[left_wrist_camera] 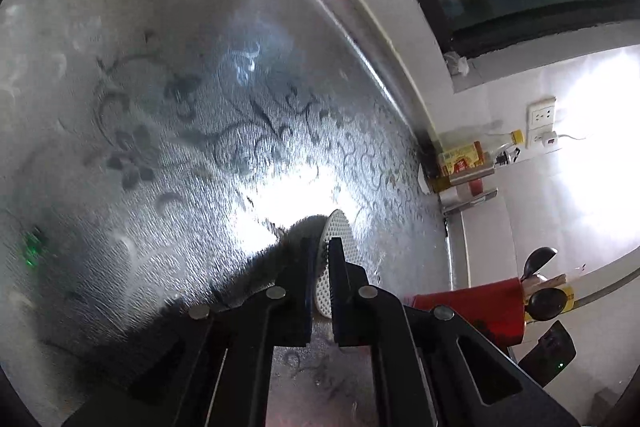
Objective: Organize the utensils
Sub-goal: 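Lift the white rice paddle off the counter with the left gripper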
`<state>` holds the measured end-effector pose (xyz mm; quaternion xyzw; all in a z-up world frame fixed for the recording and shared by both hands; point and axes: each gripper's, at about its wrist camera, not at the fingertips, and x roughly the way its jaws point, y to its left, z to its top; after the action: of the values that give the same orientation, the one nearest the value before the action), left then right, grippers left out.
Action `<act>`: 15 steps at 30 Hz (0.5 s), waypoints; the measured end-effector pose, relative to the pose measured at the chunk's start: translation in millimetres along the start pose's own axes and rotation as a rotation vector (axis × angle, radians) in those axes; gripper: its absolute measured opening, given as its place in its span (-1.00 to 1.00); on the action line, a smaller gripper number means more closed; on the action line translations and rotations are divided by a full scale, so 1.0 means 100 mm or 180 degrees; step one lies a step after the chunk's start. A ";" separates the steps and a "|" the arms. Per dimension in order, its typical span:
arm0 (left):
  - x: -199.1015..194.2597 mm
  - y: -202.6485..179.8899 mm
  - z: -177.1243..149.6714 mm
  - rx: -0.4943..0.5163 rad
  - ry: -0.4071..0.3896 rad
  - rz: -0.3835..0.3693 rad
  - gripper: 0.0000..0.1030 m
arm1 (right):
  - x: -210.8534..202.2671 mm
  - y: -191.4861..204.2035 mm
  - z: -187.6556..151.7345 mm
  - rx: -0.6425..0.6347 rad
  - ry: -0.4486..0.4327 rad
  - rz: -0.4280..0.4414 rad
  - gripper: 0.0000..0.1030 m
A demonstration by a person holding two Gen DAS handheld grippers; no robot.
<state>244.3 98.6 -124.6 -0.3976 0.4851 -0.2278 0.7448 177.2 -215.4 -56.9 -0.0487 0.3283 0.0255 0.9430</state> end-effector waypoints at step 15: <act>0.21 -0.16 -0.07 0.0062 0.0167 -0.0040 -0.82 | 0.00 0.00 0.00 -0.0001 0.0002 0.0002 0.79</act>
<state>247.6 71.6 -124.5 -0.3873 0.4997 -0.2475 0.7342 177.4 -215.5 -56.7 -0.0487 0.3286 0.0258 0.9429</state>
